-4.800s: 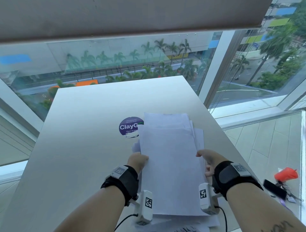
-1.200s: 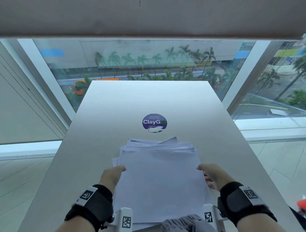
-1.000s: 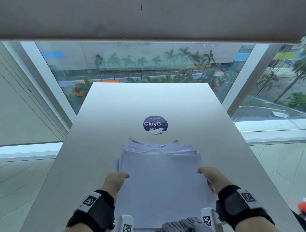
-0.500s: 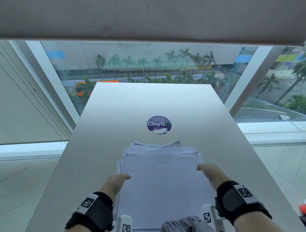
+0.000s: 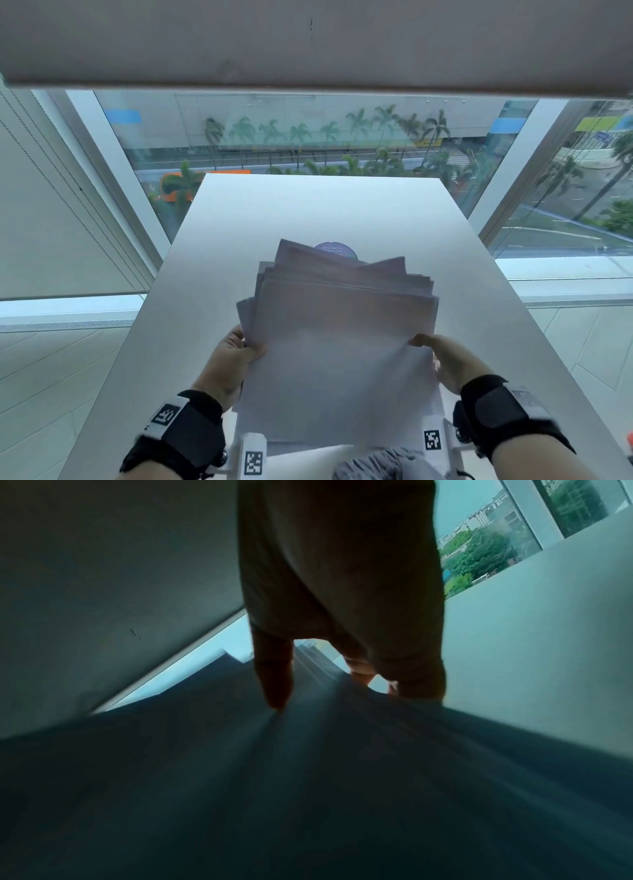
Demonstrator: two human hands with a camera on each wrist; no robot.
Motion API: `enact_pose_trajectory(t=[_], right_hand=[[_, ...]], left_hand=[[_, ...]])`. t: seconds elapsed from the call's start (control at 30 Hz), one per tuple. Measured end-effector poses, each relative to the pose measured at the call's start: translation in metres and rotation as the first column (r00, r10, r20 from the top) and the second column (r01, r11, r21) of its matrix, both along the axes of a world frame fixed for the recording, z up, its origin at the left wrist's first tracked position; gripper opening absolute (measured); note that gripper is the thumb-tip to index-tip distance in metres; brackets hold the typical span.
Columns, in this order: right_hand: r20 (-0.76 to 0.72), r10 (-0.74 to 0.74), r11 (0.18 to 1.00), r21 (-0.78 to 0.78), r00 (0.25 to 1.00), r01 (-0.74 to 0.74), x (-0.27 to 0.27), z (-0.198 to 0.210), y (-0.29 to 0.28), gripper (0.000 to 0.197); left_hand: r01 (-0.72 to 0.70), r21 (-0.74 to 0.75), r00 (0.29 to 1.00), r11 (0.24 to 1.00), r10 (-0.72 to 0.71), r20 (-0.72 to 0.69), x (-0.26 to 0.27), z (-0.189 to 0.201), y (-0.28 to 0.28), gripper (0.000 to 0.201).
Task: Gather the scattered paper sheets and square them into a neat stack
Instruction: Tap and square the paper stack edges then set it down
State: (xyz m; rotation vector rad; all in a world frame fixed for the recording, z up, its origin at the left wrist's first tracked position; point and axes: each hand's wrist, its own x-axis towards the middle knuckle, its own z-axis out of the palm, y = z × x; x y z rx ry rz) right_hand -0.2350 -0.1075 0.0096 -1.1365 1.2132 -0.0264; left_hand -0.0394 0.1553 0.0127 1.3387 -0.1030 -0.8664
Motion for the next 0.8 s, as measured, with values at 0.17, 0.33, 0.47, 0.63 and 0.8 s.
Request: enact_pose_trajectory(t=[0.17,0.33,0.47,0.63,0.8], right_hand=[[0.336,0.038,0.999,-0.025,0.941,-0.032,-0.001,0.032,0.001,0.031],[0.594,0.005,0.945,-0.265,0.804,0.190,0.015,0.063,0.003,0.056],[0.623,0.052,0.867,-0.416,0.781,0.274,0.020,0.077,0.008,0.021],[0.589,0.070,0.822,-0.491,0.805,0.288,0.021,0.065,0.012,0.022],[0.621,0.034,0.846,-0.435,0.783,0.309,0.024,0.059,0.012,0.023]], left_hand=[[-0.020,-0.095,0.988,0.995,0.034,0.149,0.013,0.026,-0.005,0.029],[-0.102,-0.126,0.922,0.987,0.141,0.361,0.021,0.051,-0.018,0.030],[-0.127,-0.215,0.886,0.968,0.208,0.414,0.022,0.063,-0.027,0.033],[-0.122,-0.239,0.885,0.963,0.214,0.414,0.012,0.055,-0.032,0.025],[-0.121,-0.224,0.914,0.967,0.197,0.354,0.007,0.039,-0.039,0.022]])
